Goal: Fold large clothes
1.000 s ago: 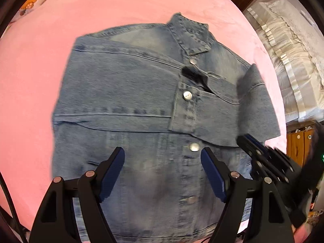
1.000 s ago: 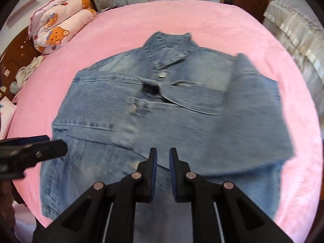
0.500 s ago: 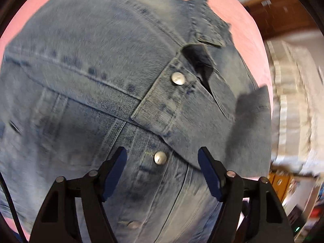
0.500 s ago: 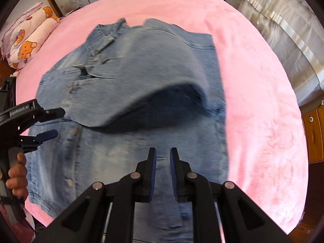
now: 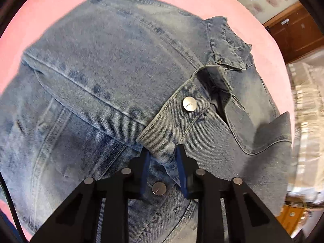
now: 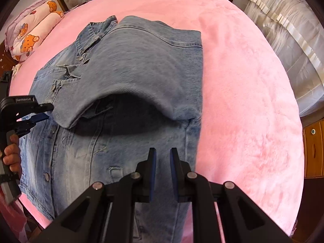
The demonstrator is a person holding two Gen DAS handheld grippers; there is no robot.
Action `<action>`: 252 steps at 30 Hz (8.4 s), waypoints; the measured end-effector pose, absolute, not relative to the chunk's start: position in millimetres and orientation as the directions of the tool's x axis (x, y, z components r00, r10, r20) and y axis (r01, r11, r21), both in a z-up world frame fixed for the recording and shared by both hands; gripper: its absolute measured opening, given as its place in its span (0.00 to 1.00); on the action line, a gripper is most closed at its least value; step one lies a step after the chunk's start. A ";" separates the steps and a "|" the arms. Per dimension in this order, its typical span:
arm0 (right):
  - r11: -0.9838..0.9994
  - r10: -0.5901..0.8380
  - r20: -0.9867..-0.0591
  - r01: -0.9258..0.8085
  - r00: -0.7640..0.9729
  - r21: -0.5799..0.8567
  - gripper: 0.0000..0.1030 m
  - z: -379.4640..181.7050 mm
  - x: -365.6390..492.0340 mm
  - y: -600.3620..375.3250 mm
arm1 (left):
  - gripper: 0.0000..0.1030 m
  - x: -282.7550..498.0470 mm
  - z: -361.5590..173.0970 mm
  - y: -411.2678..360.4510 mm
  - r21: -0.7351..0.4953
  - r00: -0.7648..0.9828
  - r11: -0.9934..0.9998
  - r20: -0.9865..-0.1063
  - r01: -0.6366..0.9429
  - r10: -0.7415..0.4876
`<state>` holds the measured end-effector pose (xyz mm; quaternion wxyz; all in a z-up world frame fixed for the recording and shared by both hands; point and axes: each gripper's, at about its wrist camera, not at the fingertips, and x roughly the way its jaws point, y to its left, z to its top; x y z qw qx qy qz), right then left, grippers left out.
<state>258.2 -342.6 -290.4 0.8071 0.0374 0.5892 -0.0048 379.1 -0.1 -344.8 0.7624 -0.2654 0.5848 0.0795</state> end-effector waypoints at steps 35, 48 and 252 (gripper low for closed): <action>0.980 0.162 -0.935 0.062 0.315 0.190 0.00 -328.0 318.3 -388.7 | 0.13 401.7 -329.4 62.3 -0.040 0.340 0.904 -0.933 -0.425 0.119; 0.864 0.381 -0.871 0.216 0.311 0.455 0.00 -305.6 292.3 -380.4 | 0.30 390.6 -298.2 33.3 0.034 0.362 0.963 -0.923 -0.267 0.133; 0.534 0.238 -0.934 0.768 0.264 0.353 0.22 -296.2 91.0 -349.0 | 0.11 183.1 -313.8 209.3 -0.138 0.017 0.921 -0.990 -0.365 -0.142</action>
